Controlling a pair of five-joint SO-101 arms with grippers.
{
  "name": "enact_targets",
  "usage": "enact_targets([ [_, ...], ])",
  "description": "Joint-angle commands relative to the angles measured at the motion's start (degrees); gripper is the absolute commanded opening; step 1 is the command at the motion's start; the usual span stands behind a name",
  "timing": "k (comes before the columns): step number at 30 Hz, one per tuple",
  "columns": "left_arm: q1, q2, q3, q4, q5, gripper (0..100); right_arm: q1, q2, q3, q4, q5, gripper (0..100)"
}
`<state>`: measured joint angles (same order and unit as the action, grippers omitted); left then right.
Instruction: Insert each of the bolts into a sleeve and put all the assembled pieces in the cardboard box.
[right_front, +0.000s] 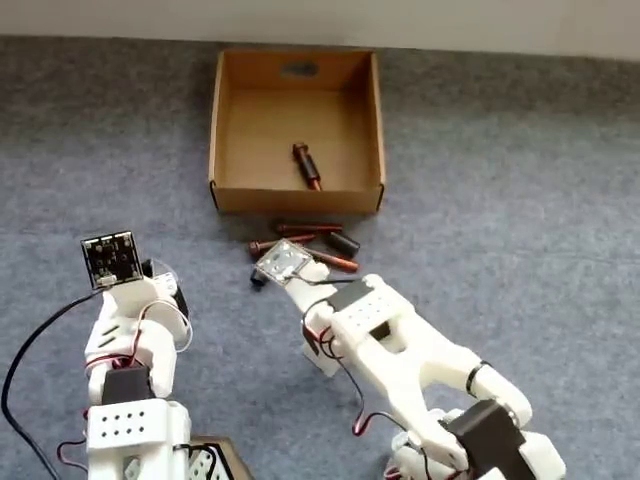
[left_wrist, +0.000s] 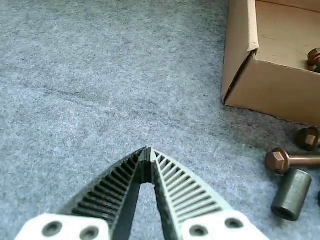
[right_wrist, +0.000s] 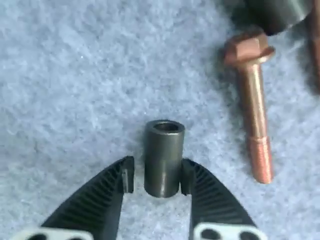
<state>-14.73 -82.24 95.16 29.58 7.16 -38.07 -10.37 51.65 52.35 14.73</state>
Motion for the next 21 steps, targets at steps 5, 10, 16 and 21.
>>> enact_targets([
  [5, 0.7, -0.6, -2.9, -1.3, 0.3, 1, 0.0, 8.5, -7.3, -0.2, 1.1, 9.2],
  [10, 0.7, -0.6, -2.9, -1.3, 0.3, 1, 1.4, 5.5, -7.1, 0.1, 1.0, 0.4],
  [16, 1.9, 0.0, -5.8, 0.4, -0.2, 1, 9.5, -16.0, -7.0, 4.7, 0.9, 0.5],
  [21, 4.8, 0.1, -13.4, 9.9, -2.5, 1, 19.0, -31.8, -6.7, 5.8, -3.7, 0.5],
])
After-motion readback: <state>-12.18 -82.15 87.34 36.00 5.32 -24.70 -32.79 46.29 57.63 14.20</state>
